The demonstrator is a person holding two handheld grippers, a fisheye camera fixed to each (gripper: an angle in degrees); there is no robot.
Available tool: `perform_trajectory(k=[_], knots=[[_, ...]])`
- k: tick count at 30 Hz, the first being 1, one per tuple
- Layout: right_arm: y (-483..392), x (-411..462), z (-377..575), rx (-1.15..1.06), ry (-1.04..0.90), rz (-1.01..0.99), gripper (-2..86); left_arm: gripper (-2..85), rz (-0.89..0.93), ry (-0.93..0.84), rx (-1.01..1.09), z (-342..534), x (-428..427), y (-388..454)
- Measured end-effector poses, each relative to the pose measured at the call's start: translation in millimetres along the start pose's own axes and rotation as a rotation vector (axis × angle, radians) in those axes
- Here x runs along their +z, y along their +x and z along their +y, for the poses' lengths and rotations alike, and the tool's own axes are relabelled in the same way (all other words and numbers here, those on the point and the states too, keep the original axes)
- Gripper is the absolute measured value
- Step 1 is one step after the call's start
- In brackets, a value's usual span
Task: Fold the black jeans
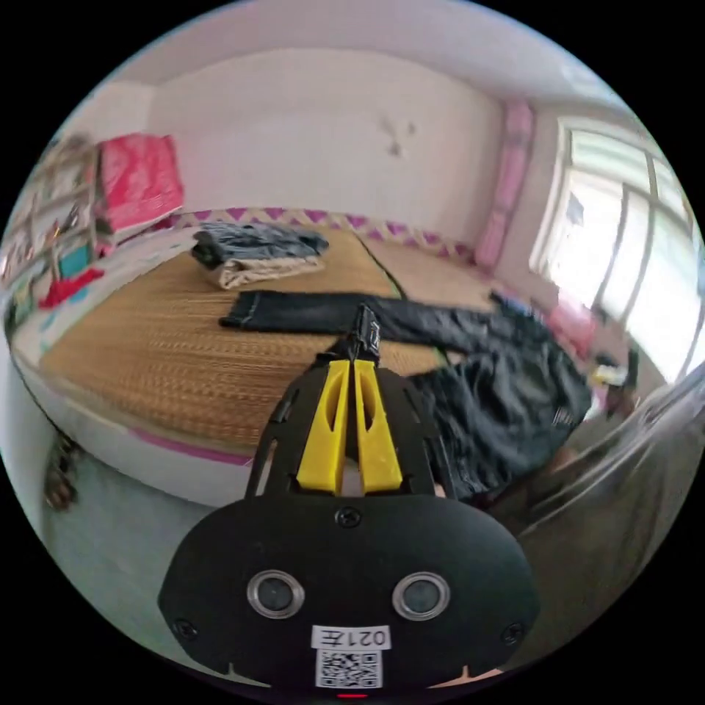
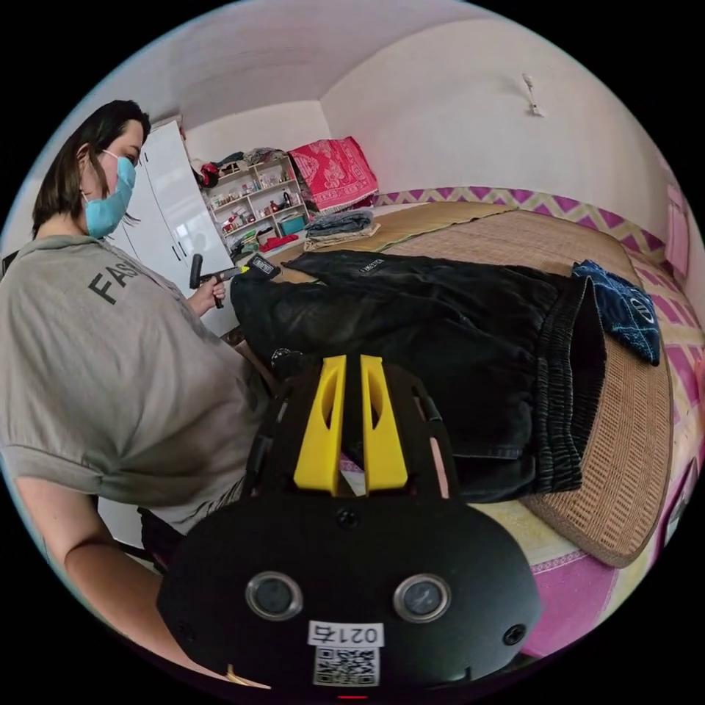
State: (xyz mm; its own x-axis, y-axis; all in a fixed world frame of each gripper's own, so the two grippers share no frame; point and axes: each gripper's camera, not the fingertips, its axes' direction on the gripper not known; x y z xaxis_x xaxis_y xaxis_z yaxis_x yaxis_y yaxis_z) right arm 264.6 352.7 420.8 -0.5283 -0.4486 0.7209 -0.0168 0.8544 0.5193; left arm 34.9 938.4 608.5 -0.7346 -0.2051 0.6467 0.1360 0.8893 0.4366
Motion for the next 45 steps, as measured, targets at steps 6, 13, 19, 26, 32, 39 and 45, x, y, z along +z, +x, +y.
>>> perform_trajectory(k=[6, 13, 19, 26, 32, 39, 45], knots=[[-1.3, -14.3, -5.7, 0.006, 0.075, -0.001, 1.2, -0.9, 0.208, 0.134, -0.602, 154.4, -29.6, -150.6], [2.5, -11.1, -26.6, 0.009, 0.054, -0.026, 0.8, -0.9, 0.288, 0.194, -0.737, 225.7, -22.0, -177.0], [-2.4, -12.4, -51.2, -0.011, 0.054, -0.001, 3.6, -0.9, 0.312, 0.209, -0.454, 144.7, -15.7, -171.3], [-13.8, 18.6, -68.4, -0.003, 0.003, 0.035, 7.2, -1.0, 0.377, 0.087, -0.797, 213.1, 32.5, -220.1], [-32.5, 39.7, -87.2, -0.036, -0.045, 0.052, 7.2, -1.0, 0.158, 0.142, -0.724, 205.1, -15.9, -198.7], [-35.3, 53.4, -110.8, -0.033, -0.030, 0.070, 7.2, -0.9, 0.012, -0.191, -0.349, 76.6, 60.2, -141.2], [-28.9, 68.0, -115.8, 0.053, -0.050, 0.224, 7.6, -0.9, -0.026, -0.267, -0.424, 56.9, 116.9, -166.3]])
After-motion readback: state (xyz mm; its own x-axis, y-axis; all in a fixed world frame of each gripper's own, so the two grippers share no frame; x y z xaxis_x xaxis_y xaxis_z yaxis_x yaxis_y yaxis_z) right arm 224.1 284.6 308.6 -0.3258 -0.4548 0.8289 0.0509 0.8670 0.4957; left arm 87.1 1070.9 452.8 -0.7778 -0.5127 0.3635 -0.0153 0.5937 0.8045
